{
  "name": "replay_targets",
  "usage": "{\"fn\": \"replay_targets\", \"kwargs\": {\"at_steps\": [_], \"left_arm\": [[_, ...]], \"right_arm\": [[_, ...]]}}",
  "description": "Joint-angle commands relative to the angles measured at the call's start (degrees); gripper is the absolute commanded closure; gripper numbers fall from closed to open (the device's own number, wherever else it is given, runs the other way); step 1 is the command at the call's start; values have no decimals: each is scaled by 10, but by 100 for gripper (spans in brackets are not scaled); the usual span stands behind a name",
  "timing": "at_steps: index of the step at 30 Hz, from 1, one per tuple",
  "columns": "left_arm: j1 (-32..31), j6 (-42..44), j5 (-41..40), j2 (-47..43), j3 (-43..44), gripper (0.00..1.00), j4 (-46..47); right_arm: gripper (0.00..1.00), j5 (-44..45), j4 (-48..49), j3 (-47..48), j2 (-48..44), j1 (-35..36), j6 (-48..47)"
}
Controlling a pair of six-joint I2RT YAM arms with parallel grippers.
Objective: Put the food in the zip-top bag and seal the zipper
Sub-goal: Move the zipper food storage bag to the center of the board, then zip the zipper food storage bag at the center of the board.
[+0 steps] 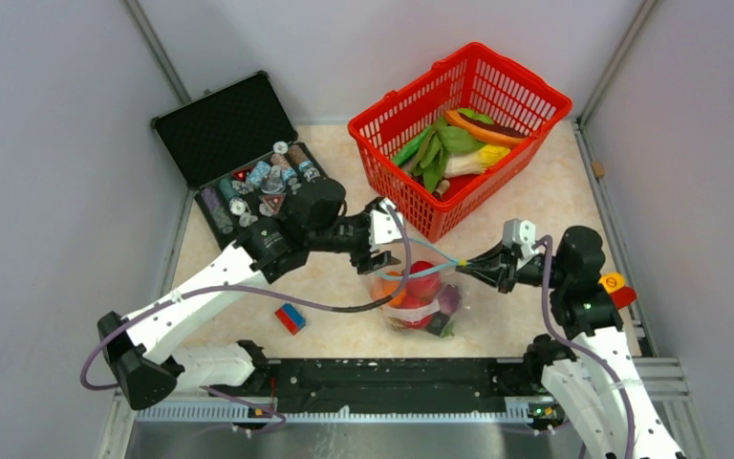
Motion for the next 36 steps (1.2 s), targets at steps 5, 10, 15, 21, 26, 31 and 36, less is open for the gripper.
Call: {"fn": "replay_targets", "kwargs": {"at_steps": [5, 10, 15, 21, 26, 31, 36], "left_arm": [[2, -107, -9, -71, -25, 1, 159], [1, -150, 63, -43, -5, 1, 178], [-28, -148, 92, 11, 25, 1, 167], [-75, -125, 73, 66, 56, 3, 169], [-92, -138, 80, 112, 93, 24, 153], [-99, -143, 81, 126, 94, 50, 161], [-101, -141, 84, 132, 95, 47, 160]], "right_arm": [[100, 32, 107, -25, -33, 33, 80], [100, 38, 102, -25, -41, 46, 73], [100, 38, 103, -24, -57, 47, 70], [100, 37, 98, -23, -60, 49, 70], [100, 42, 96, -22, -60, 53, 71], [100, 49, 91, -20, -61, 55, 70], [100, 52, 89, -20, -62, 57, 69]]}}
